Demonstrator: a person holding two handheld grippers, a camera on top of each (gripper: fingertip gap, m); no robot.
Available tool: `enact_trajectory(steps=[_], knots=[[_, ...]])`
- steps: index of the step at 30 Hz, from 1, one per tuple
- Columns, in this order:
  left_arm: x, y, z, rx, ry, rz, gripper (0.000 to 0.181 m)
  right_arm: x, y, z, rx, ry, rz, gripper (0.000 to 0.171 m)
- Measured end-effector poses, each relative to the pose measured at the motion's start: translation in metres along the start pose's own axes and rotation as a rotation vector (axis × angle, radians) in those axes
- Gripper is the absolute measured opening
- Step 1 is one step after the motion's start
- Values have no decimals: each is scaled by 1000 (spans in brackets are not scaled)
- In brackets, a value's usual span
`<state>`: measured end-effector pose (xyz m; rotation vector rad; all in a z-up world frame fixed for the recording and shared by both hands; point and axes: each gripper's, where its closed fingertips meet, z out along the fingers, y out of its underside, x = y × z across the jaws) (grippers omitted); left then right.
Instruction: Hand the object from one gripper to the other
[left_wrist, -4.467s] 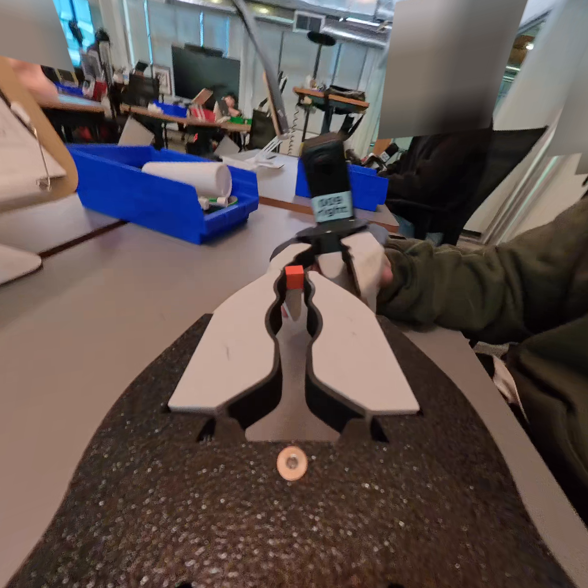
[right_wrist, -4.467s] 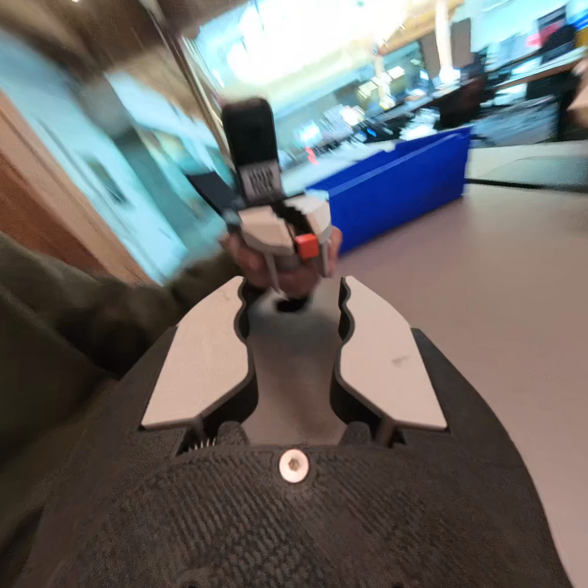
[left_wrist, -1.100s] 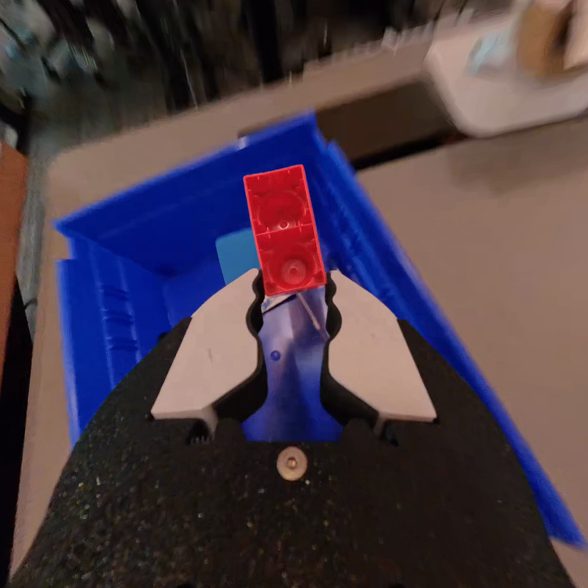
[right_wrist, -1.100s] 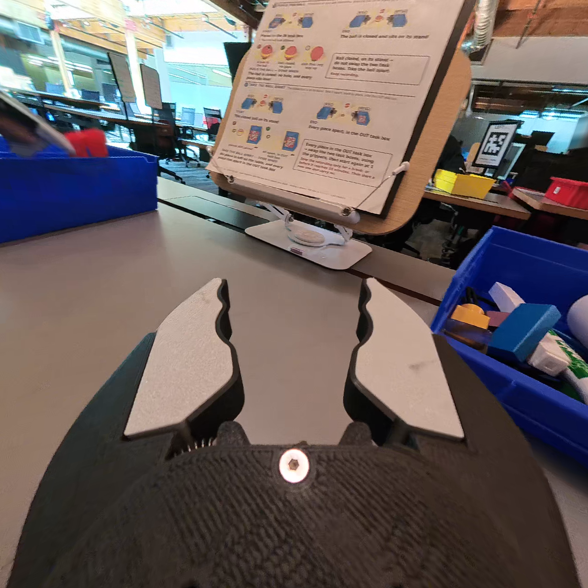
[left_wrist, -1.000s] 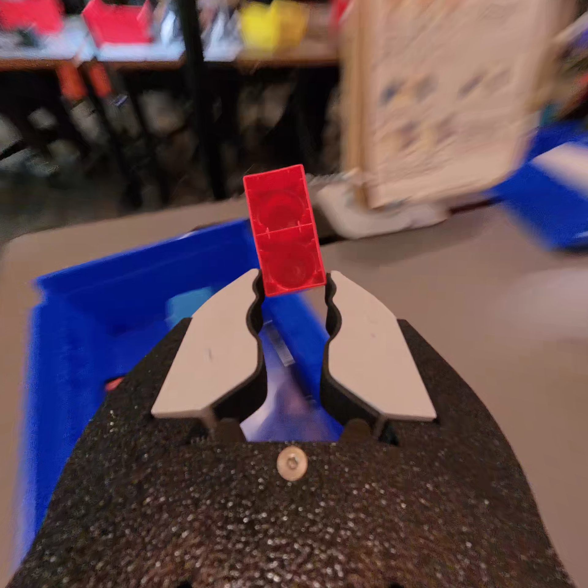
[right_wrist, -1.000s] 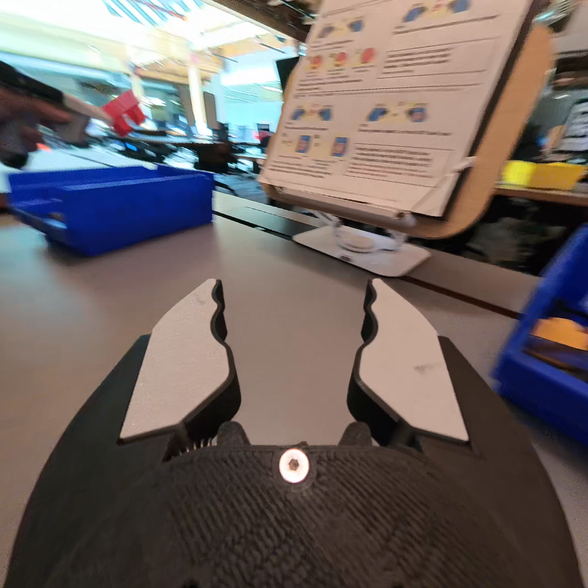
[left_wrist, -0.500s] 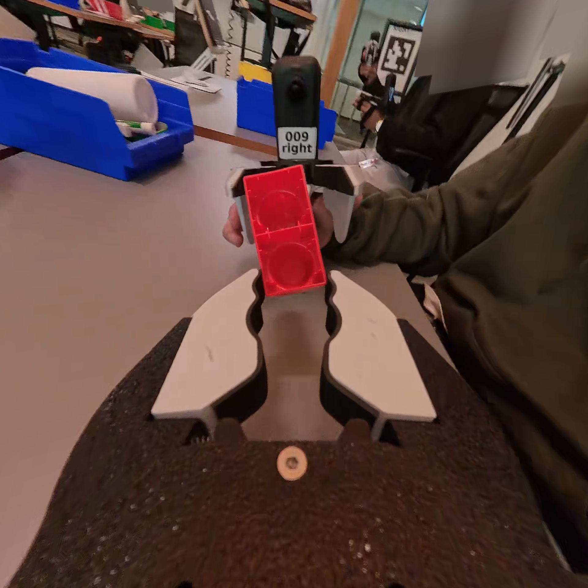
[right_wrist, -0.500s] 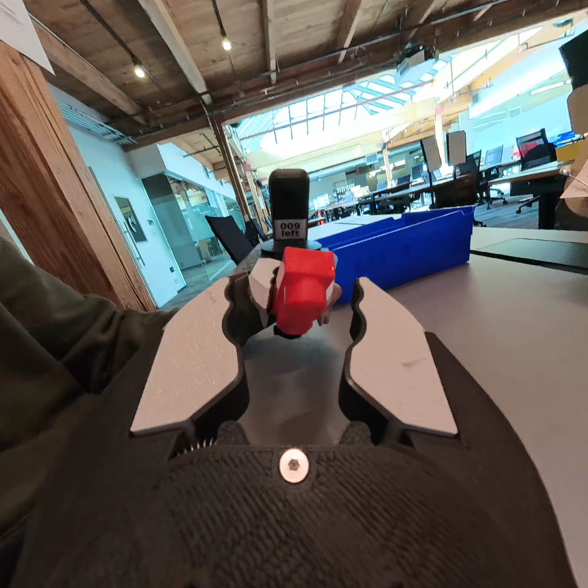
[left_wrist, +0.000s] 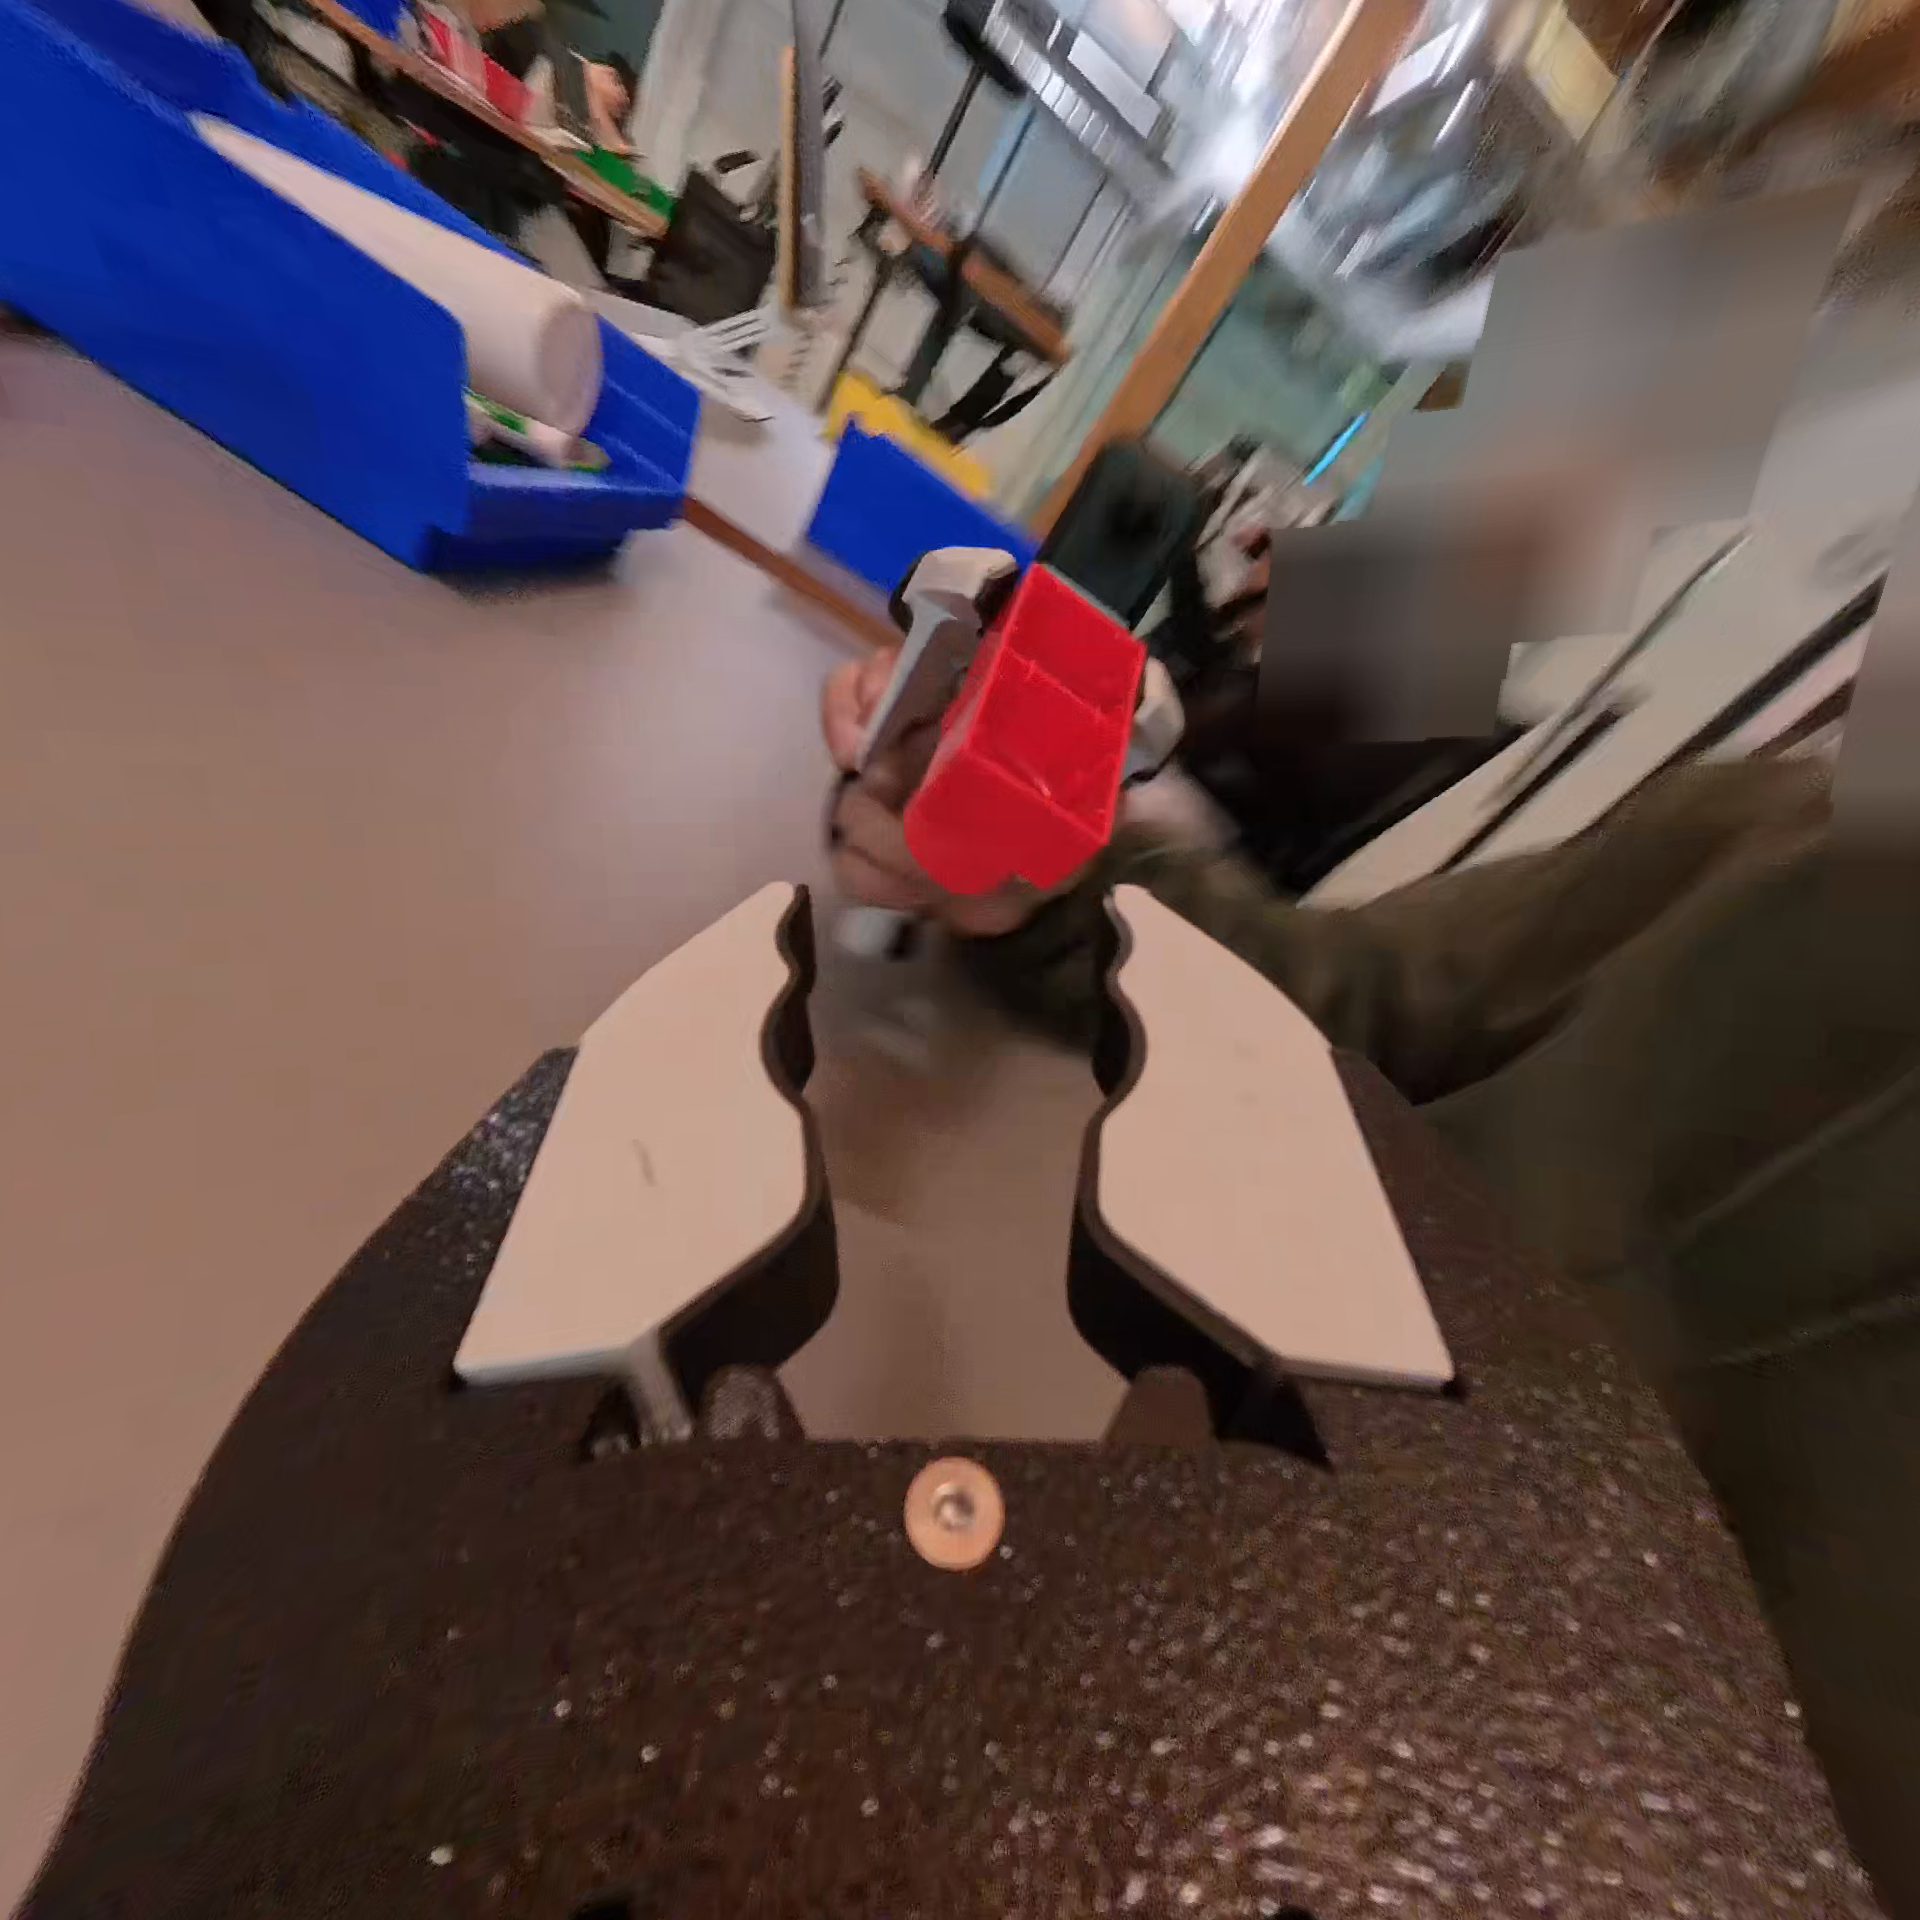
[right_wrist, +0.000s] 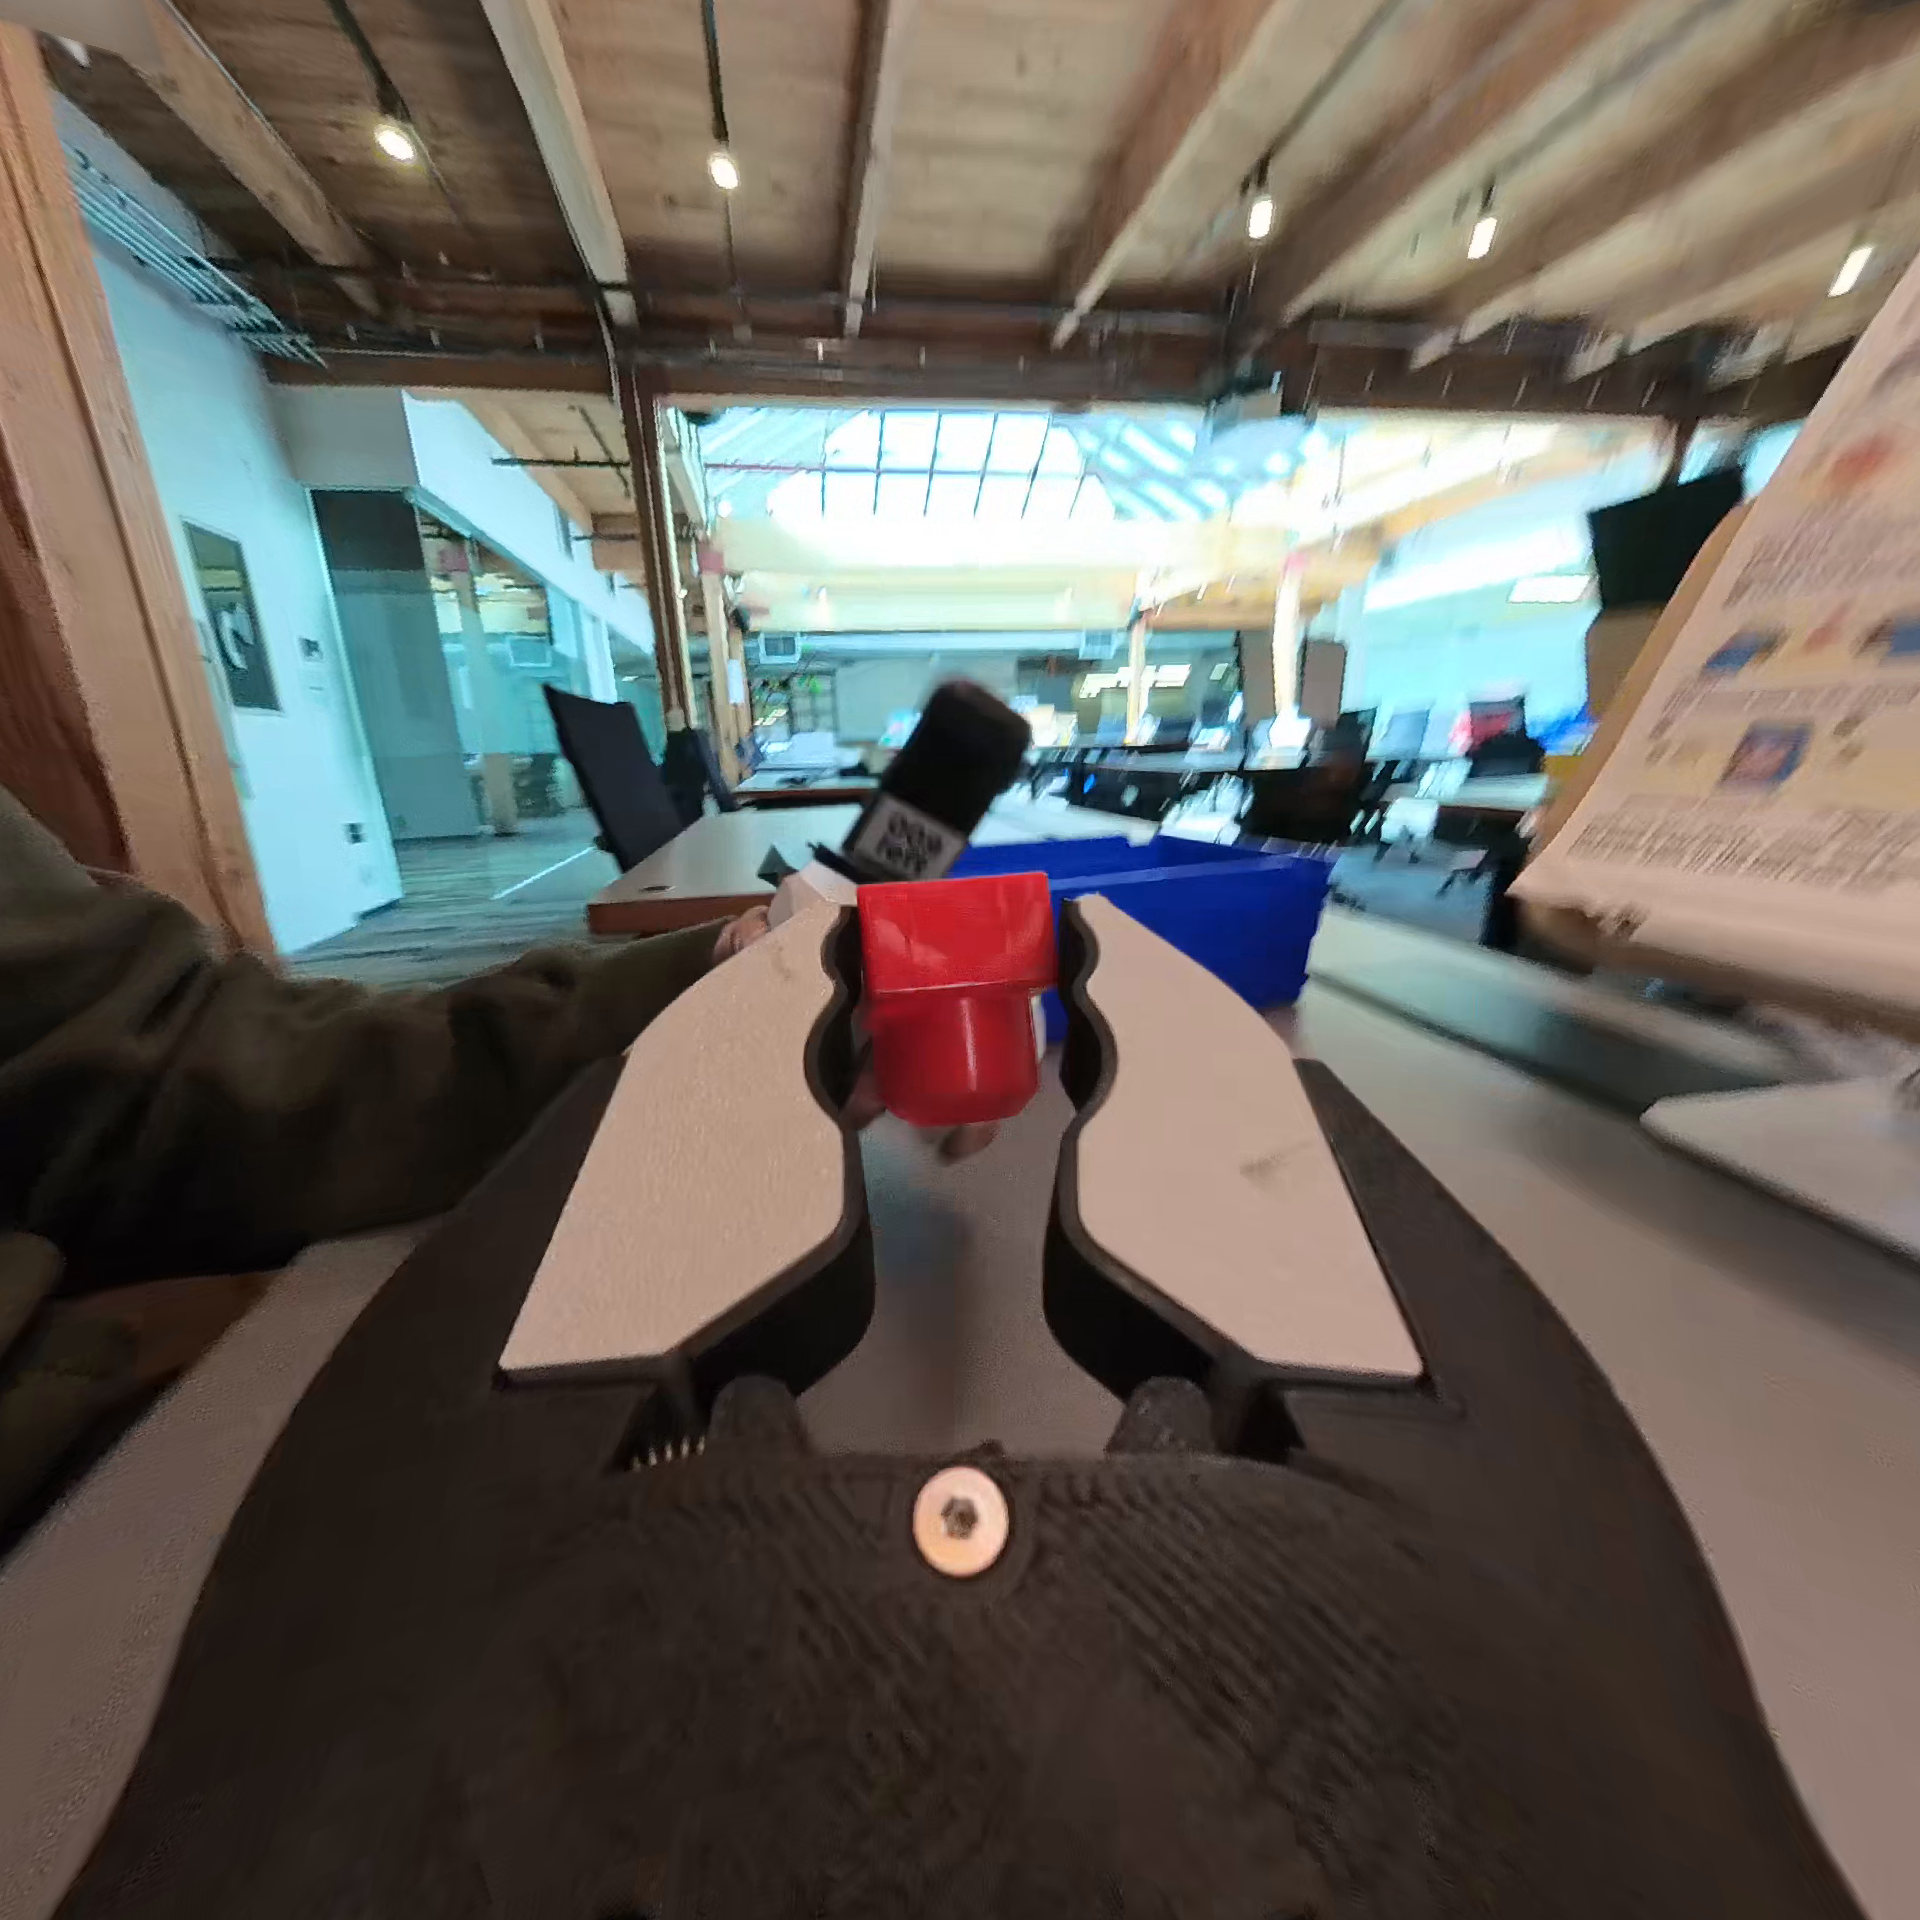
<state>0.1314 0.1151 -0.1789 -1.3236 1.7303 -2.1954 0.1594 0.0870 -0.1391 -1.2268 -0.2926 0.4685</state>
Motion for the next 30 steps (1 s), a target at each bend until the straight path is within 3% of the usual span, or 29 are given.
enact_trajectory(steps=[2, 4, 6, 9, 13, 15, 20, 21, 26, 28, 30], knots=[[4, -10, 0, 82, 137, -302, 44, -2, -12, -7, 45, 2, -153, 36], [6, -13, 4, 132, 249, -452, 38, -5, -13, -9, 21, 11, -289, 36], [14, 3, 15, 44, 294, -458, 45, -13, -9, -6, -20, -13, -405, 36], [32, 18, 27, -56, 366, -434, 72, -26, 3, 1, -77, -69, -472, 37], [36, 16, 29, -36, 408, -450, 65, -40, 5, 7, -46, -131, -443, 36], [36, 15, 27, -28, 419, -449, 49, -41, 10, 8, -70, -133, -458, 36], [18, 9, 22, 37, 308, -307, 44, -27, 20, 7, -128, -54, -418, 38], [14, 7, 19, 55, 271, -266, 44, -22, 22, 7, -129, -26, -372, 39], [-14, -7, -2, 84, -74, 227, 43, 9, 29, 7, -152, 69, 120, 97], [-6, -17, -7, 113, -144, 515, 43, 10, 39, 10, -176, 21, 440, 102], [5, -19, -6, 94, -186, 761, 43, -2, 36, 13, -115, -111, 732, 94]])
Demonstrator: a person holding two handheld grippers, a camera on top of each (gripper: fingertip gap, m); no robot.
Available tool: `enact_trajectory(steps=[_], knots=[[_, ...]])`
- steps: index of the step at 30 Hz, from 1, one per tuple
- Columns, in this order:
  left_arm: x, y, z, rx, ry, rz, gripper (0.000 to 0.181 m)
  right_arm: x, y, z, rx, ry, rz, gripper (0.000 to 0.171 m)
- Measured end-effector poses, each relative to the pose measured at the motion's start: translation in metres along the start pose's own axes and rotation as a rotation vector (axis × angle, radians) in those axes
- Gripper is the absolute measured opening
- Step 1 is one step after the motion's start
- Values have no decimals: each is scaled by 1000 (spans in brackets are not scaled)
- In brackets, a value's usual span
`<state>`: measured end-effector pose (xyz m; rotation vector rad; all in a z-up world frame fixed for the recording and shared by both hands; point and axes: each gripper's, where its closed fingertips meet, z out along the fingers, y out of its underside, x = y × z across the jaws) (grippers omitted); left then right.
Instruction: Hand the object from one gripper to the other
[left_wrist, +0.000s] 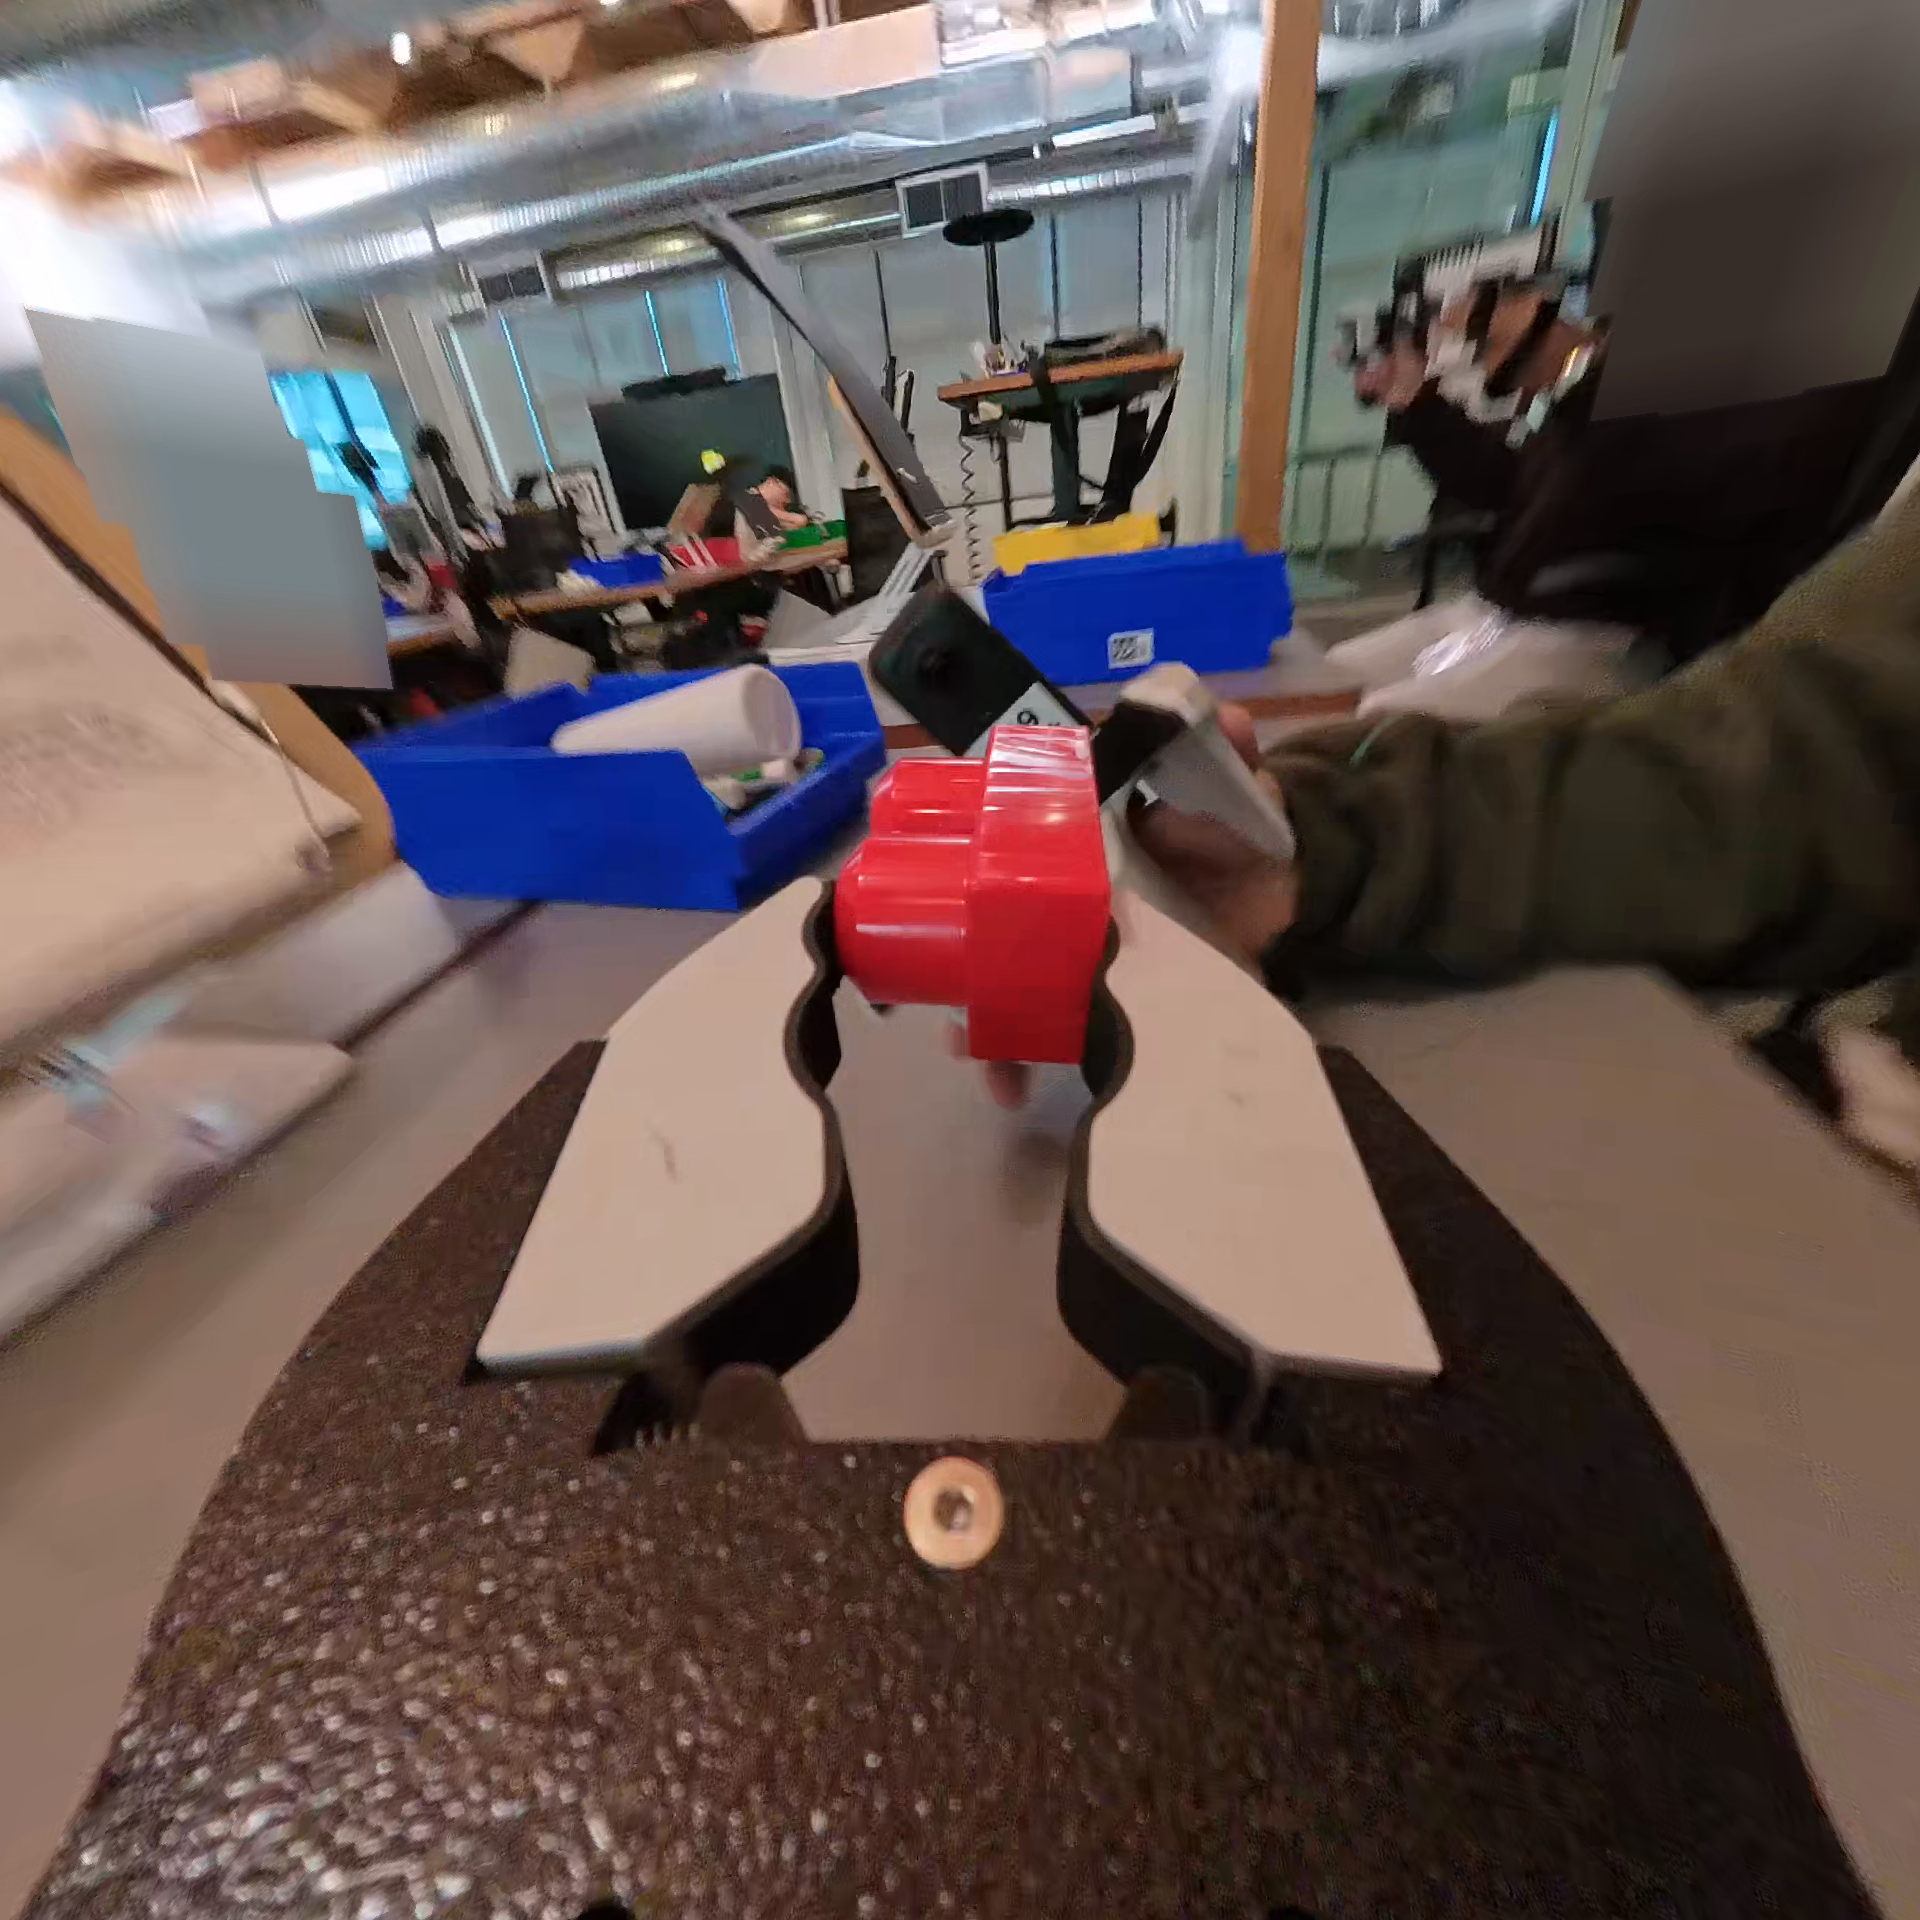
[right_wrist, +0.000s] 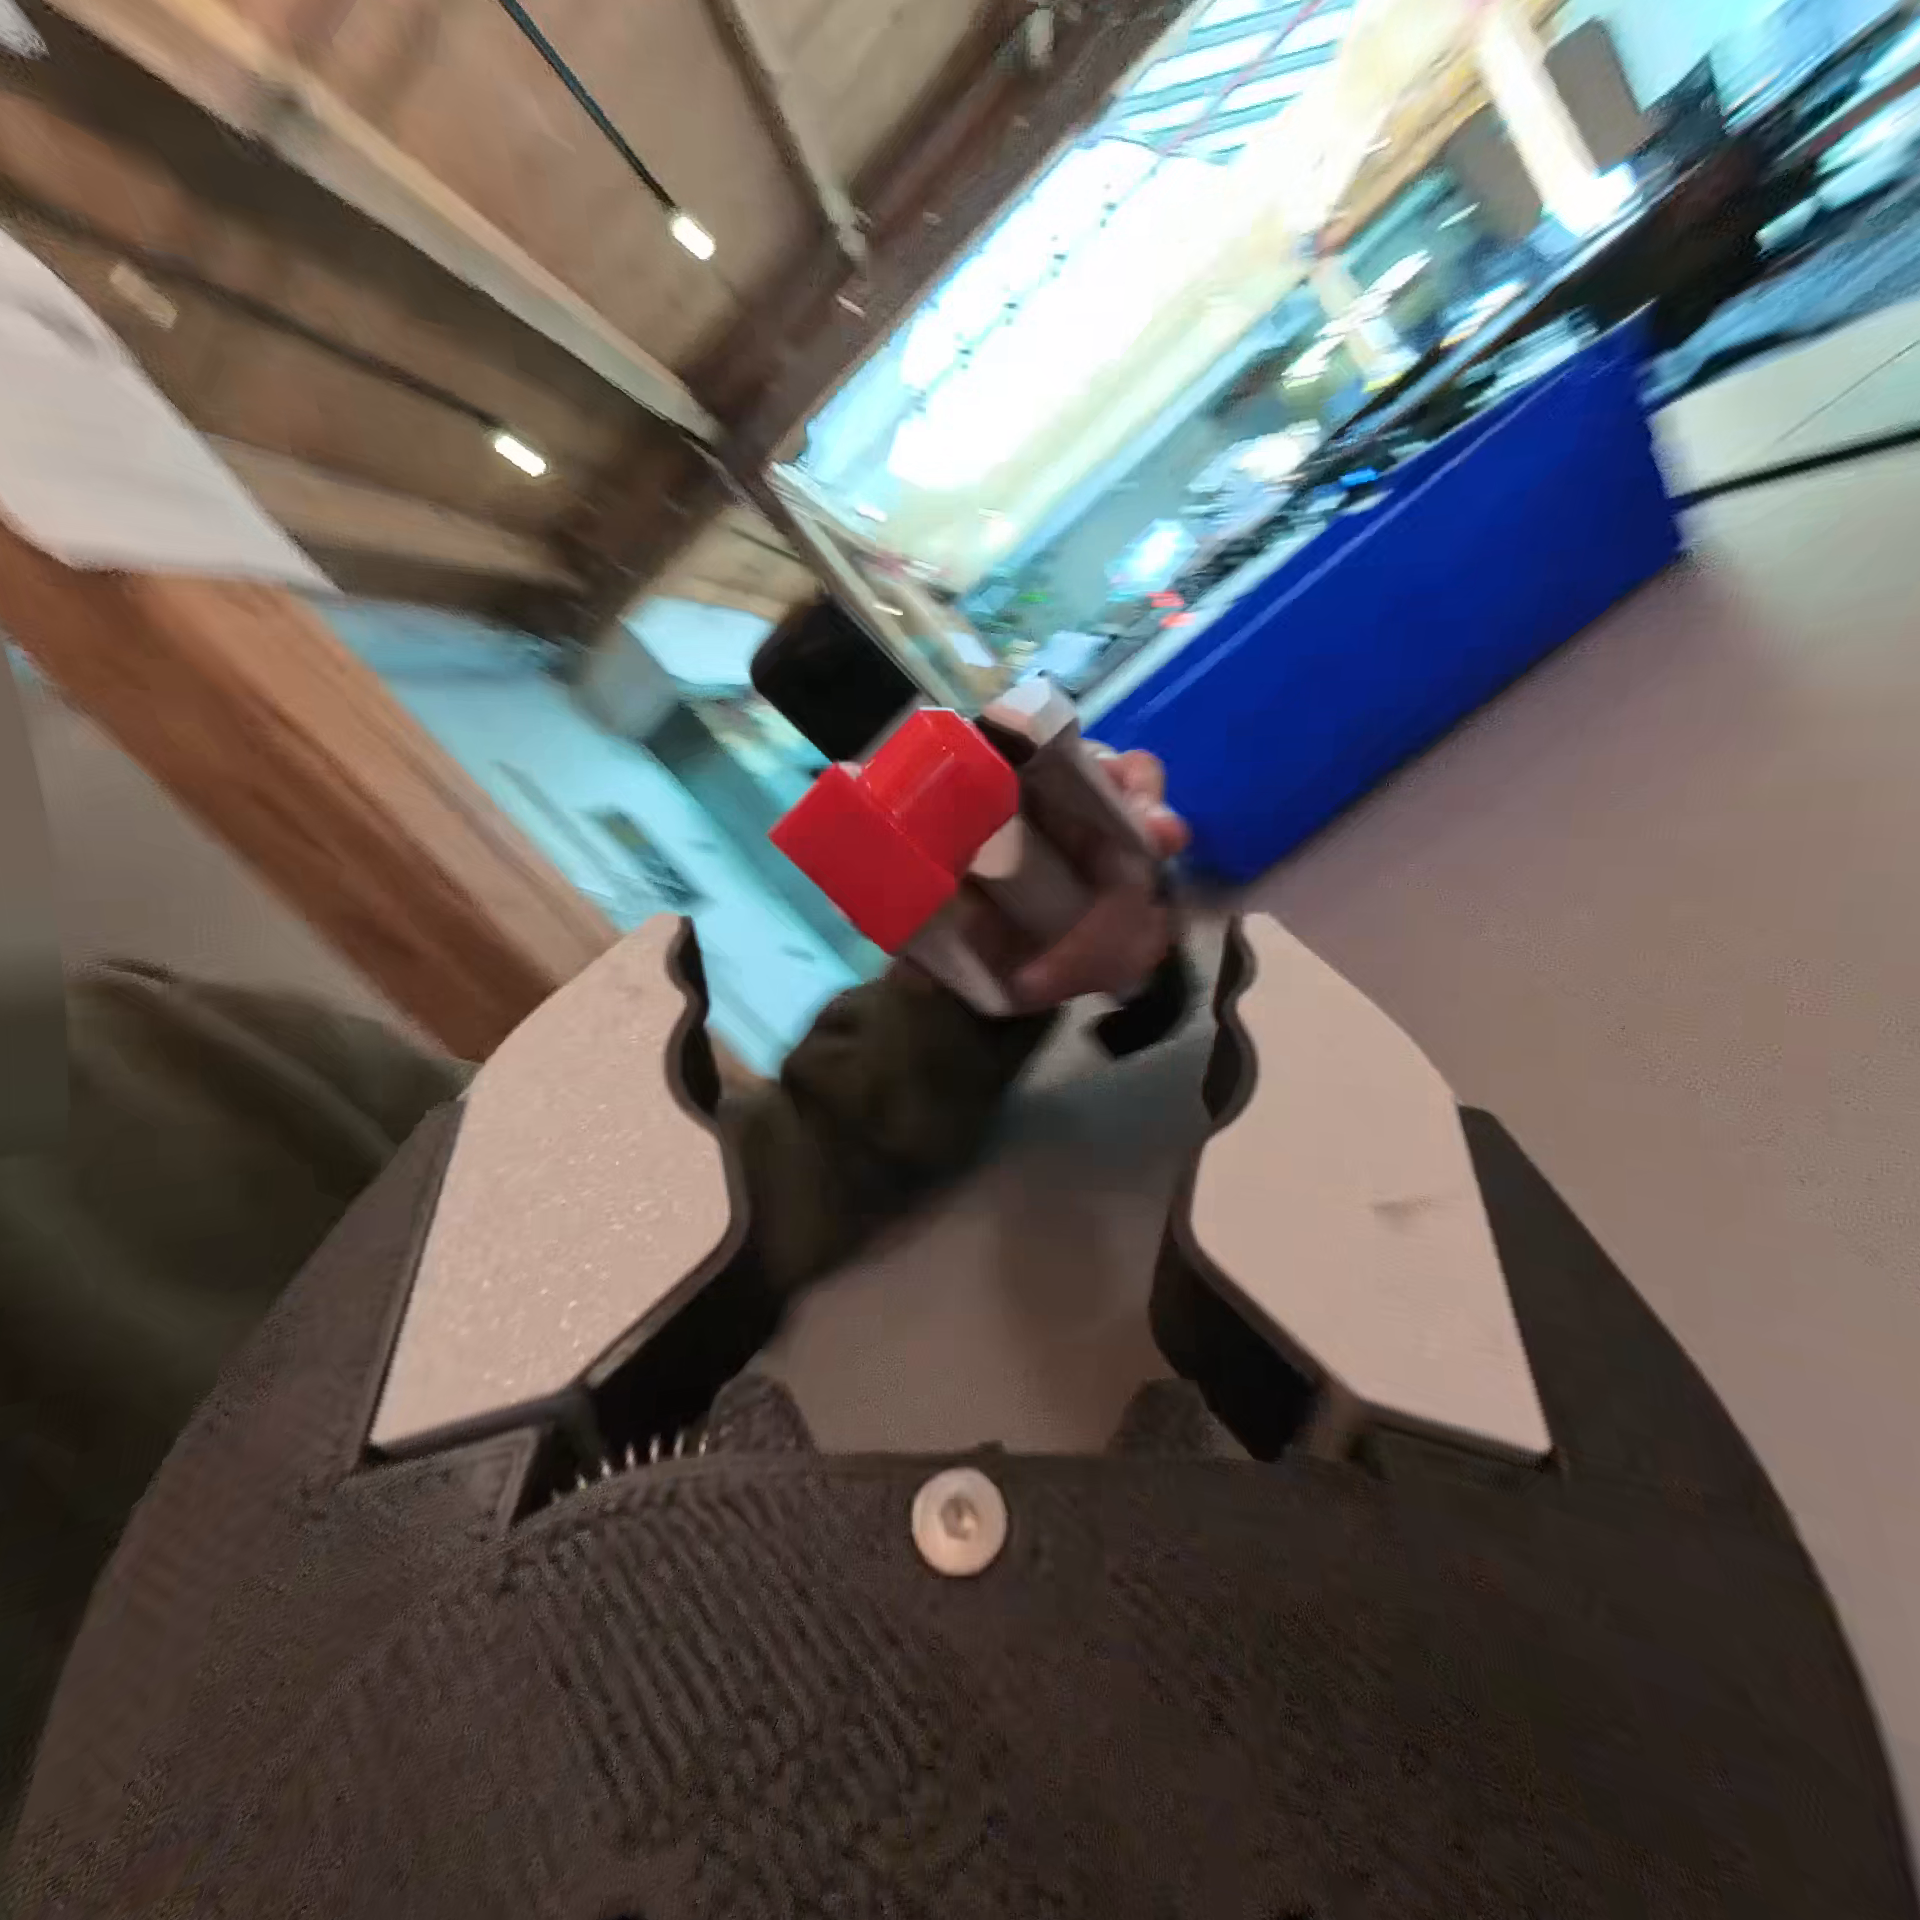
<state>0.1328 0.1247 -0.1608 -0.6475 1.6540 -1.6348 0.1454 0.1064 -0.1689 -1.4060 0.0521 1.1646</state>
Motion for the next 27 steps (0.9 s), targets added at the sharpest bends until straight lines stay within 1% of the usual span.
enact_trajectory(steps=[2, 4, 6, 8, 10, 11, 12, 13, 16, 18, 20, 22, 23, 25, 27], knots=[[3, 0, 2, -23, -23, 139, 43, -8, 2, 2, 33, -109, 168, 87], [5, 3, 4, -40, -28, 197, 44, -8, 10, 4, -4, -129, 227, 85], [6, 6, 6, -63, -31, 247, 44, -8, 16, 5, -35, -116, 212, 78], [7, 14, 8, -117, -34, 308, 44, -7, 18, 5, -56, -106, 207, 75], [7, 23, 12, -166, -39, 343, 44, -8, 18, 5, -56, -121, 217, 62], [8, 26, 13, -176, -35, 349, 44, -7, 17, 4, -52, -123, 220, 51], [9, 28, 15, -183, -35, 357, 44, -1, 18, 4, -54, -93, 221, 42], [8, 31, 15, -200, -39, 366, 44, 3, 20, 2, -64, -69, 218, 38], [10, 34, 16, -219, -31, 356, 43, 5, 26, 0, -141, -58, 192, 38], [9, 34, 18, -218, -50, 291, 45, 5, 24, -1, -147, -42, 129, 37], [12, 31, 18, -202, -25, 114, 52, 4, 21, -2, -164, -10, 17, 37], [13, 26, 19, -182, 14, -86, 77, 7, 12, -3, -142, 58, -138, 37], [13, 21, 20, -162, 38, -185, 78, 10, 10, -5, -159, 109, -238, 37], [4, 16, 21, -122, 17, -338, 74, 13, 9, -9, -206, 182, -452, 37], [5, 17, 19, -112, 51, -406, 63, 8, 6, -8, -198, 194, -585, 37]])
